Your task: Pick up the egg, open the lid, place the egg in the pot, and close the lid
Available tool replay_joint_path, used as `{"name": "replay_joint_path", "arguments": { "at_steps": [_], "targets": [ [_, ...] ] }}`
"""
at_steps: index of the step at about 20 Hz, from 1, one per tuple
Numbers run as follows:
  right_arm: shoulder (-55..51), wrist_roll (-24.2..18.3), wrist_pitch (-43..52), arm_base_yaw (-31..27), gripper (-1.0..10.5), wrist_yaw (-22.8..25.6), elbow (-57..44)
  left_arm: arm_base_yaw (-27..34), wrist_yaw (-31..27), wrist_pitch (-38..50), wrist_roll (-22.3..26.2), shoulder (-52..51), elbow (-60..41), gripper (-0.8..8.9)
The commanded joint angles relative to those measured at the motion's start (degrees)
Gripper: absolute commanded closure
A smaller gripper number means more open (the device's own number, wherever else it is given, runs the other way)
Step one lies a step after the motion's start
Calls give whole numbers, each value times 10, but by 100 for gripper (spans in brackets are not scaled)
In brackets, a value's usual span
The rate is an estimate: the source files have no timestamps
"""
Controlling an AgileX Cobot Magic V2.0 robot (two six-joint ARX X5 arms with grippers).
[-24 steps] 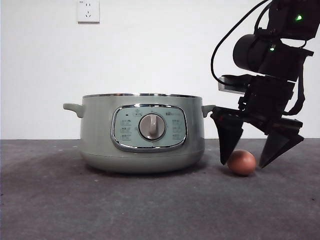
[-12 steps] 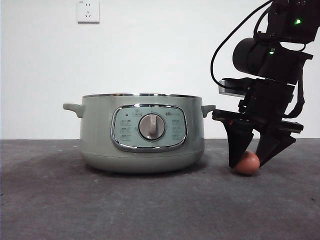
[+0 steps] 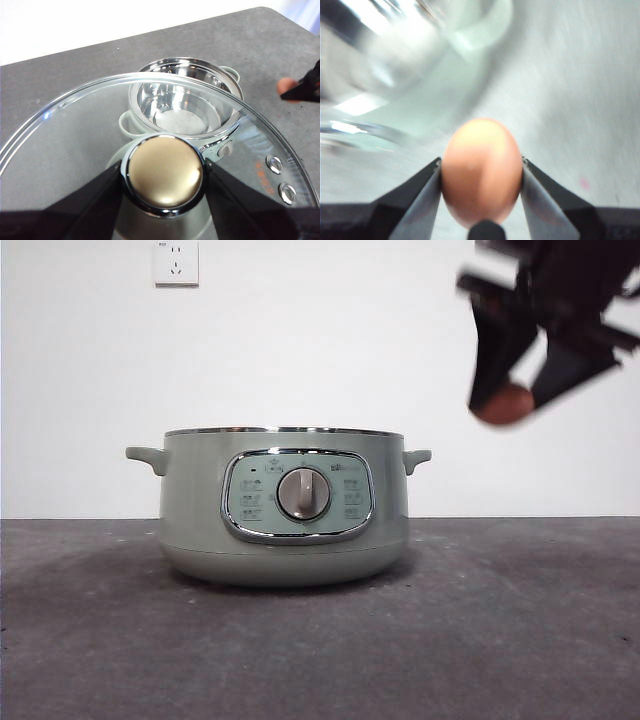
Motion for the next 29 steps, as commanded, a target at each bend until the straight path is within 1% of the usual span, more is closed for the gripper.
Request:
{"name": "replay_joint_path", "arguments": {
  "at_steps": [1,4,8,13,16,19,22,24,29],
  "targets": [
    [-5,3,21,26,959,-4,38,2,3,26,-2,-4,6,821],
    [31,-1,37,61,959,-3,107,2,3,24,-2,-3,6,821],
    [148,-14,28,97,959,-3,248,2,3,17,-2,-3,6,821],
    [327,-31,-37,120,959,-3,437,2,3,13,-2,-3,6,821],
    [418,-46,-75,124,959,-3,517,2,3,13,-2,-3,6,821],
    [475,-57,-90,129,959,-1,549,2,3,13,-1,-3,6,821],
    [509,-62,-92,136,959,11,549,2,3,13,-1,-3,6,821],
    [522,-72,-103,137,959,14,549,2,3,13,-1,-2,6,821],
    [546,-77,-121,141,959,24,549,2,3,13,-1,-2,6,821]
  ]
}}
